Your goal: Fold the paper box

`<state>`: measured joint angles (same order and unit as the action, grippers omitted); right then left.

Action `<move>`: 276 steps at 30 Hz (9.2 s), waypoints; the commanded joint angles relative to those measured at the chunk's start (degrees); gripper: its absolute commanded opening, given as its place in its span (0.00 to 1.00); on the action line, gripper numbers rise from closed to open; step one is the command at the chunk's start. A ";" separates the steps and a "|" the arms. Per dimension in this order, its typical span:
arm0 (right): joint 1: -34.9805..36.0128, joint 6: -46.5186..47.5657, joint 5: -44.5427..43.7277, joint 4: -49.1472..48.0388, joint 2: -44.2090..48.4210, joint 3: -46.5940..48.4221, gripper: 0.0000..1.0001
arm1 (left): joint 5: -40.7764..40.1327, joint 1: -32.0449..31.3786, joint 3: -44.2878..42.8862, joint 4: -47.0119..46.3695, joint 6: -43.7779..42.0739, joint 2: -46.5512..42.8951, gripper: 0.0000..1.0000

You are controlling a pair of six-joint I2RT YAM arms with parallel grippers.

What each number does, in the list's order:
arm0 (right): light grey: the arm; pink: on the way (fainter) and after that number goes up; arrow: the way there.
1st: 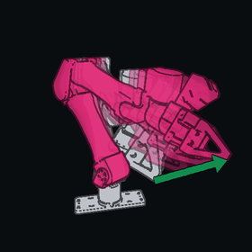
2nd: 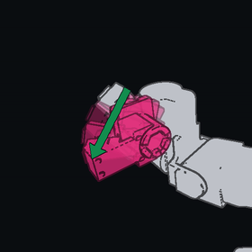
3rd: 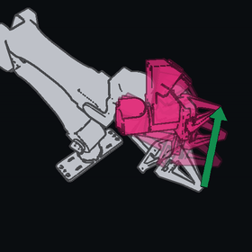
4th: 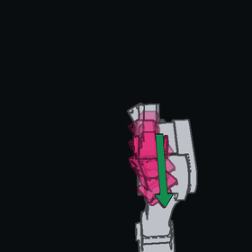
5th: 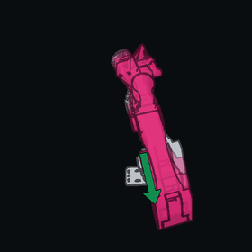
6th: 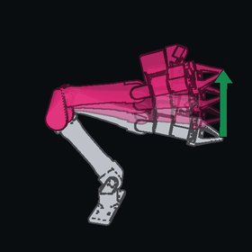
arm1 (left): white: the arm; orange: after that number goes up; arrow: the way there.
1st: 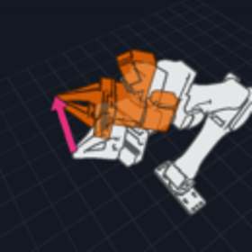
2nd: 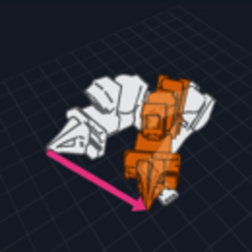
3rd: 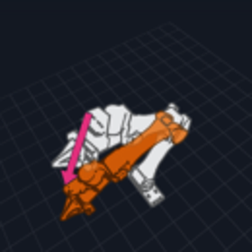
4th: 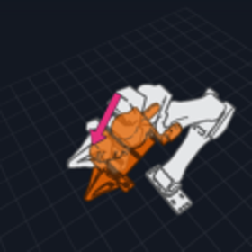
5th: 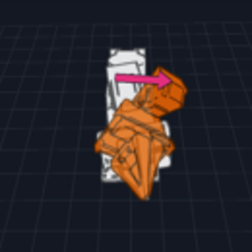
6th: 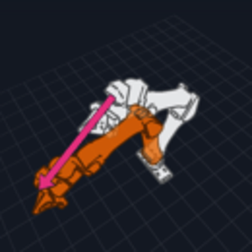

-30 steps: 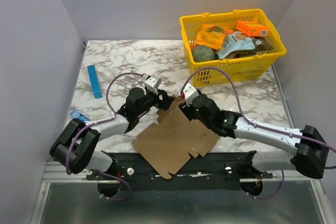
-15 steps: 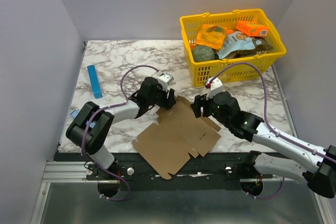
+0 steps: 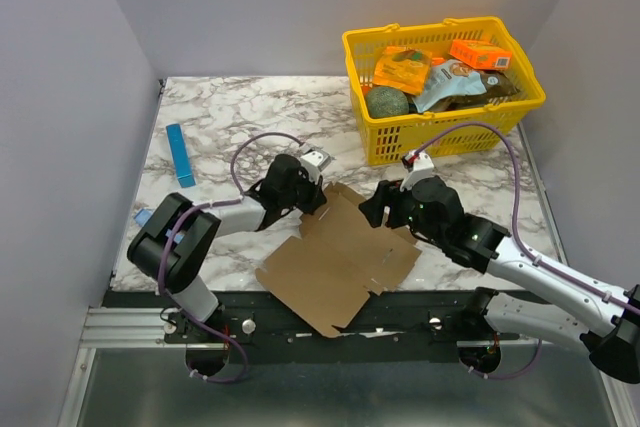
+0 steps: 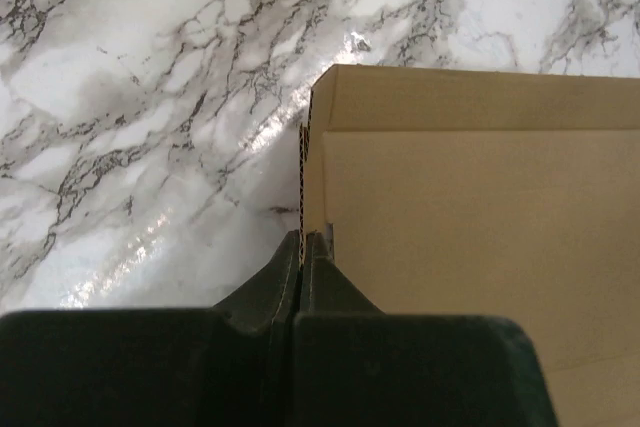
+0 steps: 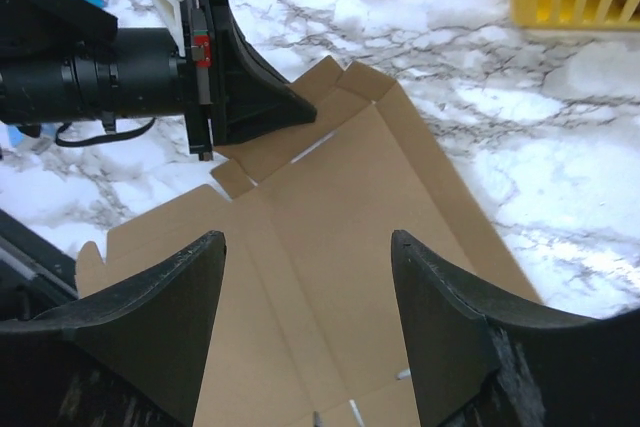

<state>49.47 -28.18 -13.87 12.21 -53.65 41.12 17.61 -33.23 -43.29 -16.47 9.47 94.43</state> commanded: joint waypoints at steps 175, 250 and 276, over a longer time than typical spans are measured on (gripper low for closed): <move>-0.69 32.32 15.97 22.07 -26.59 28.31 0.01 | -11.37 8.44 15.43 5.39 20.58 -47.58 0.86; 7.66 61.93 -32.80 -15.37 -38.81 13.54 0.01 | 8.67 16.01 -8.74 -22.64 35.09 4.17 0.86; 7.74 62.02 -33.77 -15.55 -39.78 13.46 0.01 | 11.22 11.44 -4.71 -22.73 35.17 3.65 0.61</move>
<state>56.93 33.56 -47.27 -2.07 -92.38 55.11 27.75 -19.57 -50.33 -38.15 43.51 100.33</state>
